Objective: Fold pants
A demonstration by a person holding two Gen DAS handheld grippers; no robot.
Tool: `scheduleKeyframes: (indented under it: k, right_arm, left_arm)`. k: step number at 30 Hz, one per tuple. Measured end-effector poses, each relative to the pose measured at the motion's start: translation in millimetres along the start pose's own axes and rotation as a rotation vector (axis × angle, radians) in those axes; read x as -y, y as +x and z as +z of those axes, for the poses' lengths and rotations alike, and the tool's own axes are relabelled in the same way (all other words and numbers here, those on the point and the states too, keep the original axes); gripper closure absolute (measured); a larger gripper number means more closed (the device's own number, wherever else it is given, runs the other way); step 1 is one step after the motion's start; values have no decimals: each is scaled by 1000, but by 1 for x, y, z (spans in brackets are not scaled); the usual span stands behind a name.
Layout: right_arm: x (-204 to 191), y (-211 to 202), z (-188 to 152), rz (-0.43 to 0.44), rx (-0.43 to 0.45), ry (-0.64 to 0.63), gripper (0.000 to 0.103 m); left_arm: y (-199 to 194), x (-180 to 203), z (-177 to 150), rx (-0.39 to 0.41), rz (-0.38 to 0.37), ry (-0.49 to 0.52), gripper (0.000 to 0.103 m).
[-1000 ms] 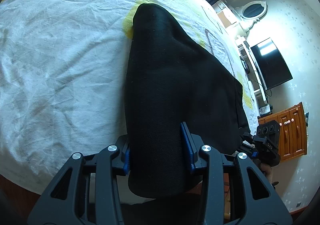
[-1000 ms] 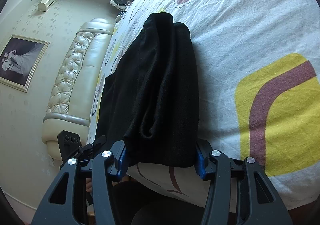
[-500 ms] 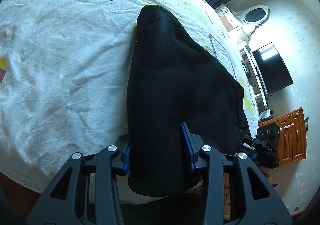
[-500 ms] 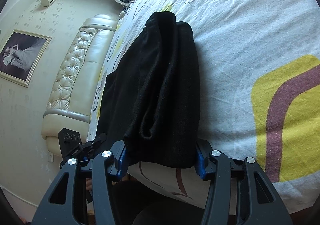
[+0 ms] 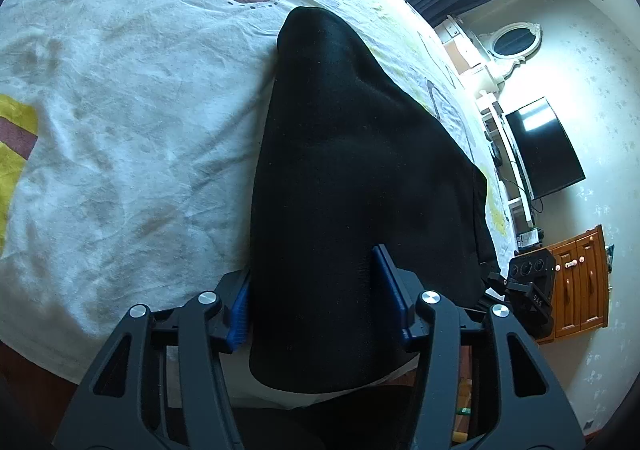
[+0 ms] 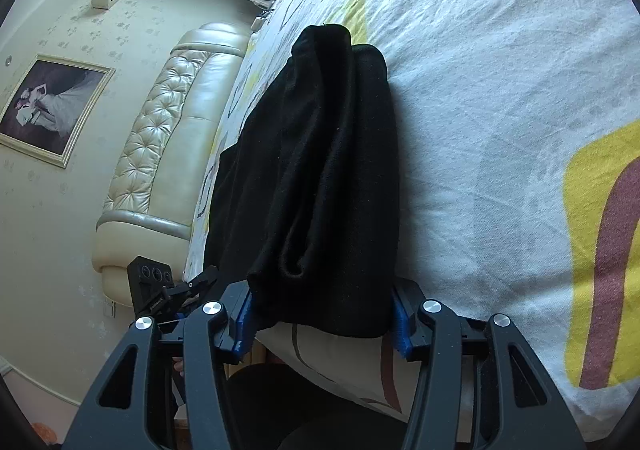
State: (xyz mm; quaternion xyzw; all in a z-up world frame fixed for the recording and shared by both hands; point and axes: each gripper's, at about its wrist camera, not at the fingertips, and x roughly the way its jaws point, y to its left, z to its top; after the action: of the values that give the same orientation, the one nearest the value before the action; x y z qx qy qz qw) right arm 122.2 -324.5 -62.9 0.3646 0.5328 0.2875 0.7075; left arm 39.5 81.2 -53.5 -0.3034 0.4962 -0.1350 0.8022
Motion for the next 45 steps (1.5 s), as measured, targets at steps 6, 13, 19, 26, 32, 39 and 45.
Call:
scheduleKeyframes:
  k: [6, 13, 19, 26, 32, 39, 45]
  right_arm:
    - [3, -20, 1, 49, 22, 31, 31]
    - [15, -29, 33, 42, 106, 70, 24]
    - [18, 6, 80, 76, 101, 93, 23]
    - [2, 41, 112, 61, 25, -4, 25]
    - [9, 39, 104, 10, 38, -34, 55]
    - [8, 37, 97, 24, 115, -54, 58]
    - [4, 34, 101, 25, 139, -75, 61]
  left_arm:
    - [-20, -20, 11, 59, -108, -101, 27]
    - [-7, -21, 36, 39, -121, -31, 24]
    - [25, -23, 77, 22, -140, -49, 24]
    - [54, -21, 117, -2, -197, -49, 19]
    - [60, -13, 117, 27, -93, 79, 54]
    - [61, -3, 122, 54, -6, 146, 60]
    - [63, 12, 128, 72, 63, 207, 63]
